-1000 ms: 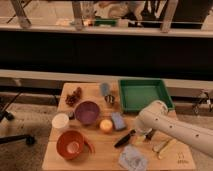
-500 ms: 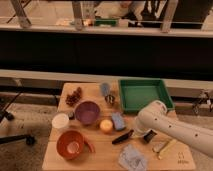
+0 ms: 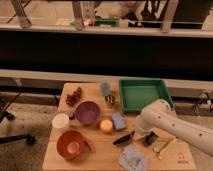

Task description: Place brush in tray

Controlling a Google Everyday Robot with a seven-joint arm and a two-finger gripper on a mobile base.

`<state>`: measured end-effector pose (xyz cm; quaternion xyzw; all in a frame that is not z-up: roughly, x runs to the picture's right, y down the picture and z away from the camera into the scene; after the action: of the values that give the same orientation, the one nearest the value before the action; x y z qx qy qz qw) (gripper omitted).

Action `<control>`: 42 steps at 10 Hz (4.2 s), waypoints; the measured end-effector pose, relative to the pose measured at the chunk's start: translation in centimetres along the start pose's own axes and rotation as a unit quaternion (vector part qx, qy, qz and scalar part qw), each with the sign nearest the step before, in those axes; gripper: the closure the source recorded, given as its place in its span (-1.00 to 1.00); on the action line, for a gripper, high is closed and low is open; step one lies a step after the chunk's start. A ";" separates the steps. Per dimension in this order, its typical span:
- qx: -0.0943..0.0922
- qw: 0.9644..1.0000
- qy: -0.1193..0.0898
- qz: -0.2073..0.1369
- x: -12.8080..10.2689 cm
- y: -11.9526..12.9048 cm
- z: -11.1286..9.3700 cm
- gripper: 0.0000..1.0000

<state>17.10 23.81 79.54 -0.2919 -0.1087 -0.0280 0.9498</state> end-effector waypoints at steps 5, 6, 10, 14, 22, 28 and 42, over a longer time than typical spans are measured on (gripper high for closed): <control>0.014 1.000 0.004 -0.002 -0.2 -0.6 -3.1 1.00; 0.018 1.000 0.007 -0.004 -0.3 -0.8 -3.8 1.00; 0.041 0.999 0.026 -0.007 -0.2 -2.3 -7.9 1.00; 0.070 0.997 0.032 -0.016 -1.2 -4.8 -11.8 1.00; 0.092 0.993 0.041 -0.057 -6.8 -12.2 -11.7 1.00; 0.103 0.992 0.054 -0.048 -4.7 -18.4 -11.7 1.00; 0.112 0.989 0.085 0.035 7.0 -24.7 -9.6 1.00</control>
<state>22.82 -1.91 86.92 -0.1843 -0.0195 -0.0068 0.9827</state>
